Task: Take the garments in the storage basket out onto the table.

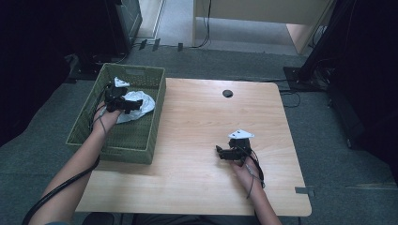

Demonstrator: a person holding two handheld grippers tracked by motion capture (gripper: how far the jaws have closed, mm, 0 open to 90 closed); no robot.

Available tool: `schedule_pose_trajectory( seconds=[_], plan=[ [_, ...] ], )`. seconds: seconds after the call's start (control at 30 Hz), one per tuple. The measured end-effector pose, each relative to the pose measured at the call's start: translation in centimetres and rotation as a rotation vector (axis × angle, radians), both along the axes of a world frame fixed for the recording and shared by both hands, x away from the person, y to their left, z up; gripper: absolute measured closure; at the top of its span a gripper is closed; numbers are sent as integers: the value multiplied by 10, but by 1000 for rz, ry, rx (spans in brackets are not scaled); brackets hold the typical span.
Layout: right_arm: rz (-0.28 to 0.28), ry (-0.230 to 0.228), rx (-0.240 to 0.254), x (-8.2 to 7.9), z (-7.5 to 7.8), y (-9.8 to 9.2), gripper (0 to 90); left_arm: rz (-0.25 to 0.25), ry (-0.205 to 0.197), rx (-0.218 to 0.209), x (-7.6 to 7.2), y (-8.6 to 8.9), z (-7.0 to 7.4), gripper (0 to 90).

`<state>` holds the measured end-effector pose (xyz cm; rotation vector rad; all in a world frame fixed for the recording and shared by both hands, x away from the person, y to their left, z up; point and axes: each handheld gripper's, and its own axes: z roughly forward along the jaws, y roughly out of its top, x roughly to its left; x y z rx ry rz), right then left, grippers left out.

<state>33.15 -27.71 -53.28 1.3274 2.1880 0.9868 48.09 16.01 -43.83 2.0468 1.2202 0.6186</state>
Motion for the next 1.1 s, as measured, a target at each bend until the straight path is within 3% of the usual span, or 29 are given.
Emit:
schedule_pose_trajectory(
  seconds=[0.17,0.33,0.63,1.1],
  plan=[
    [0,0,0,0,0,0,160,12,0,-19,3,5,-4,79],
    [0,0,0,0,0,0,160,8,15,31,8,5,-12,79],
    [0,0,0,0,0,0,160,31,30,13,14,5,-20,79],
    [1,0,0,0,0,0,160,69,57,47,30,12,-30,79]
  ],
)
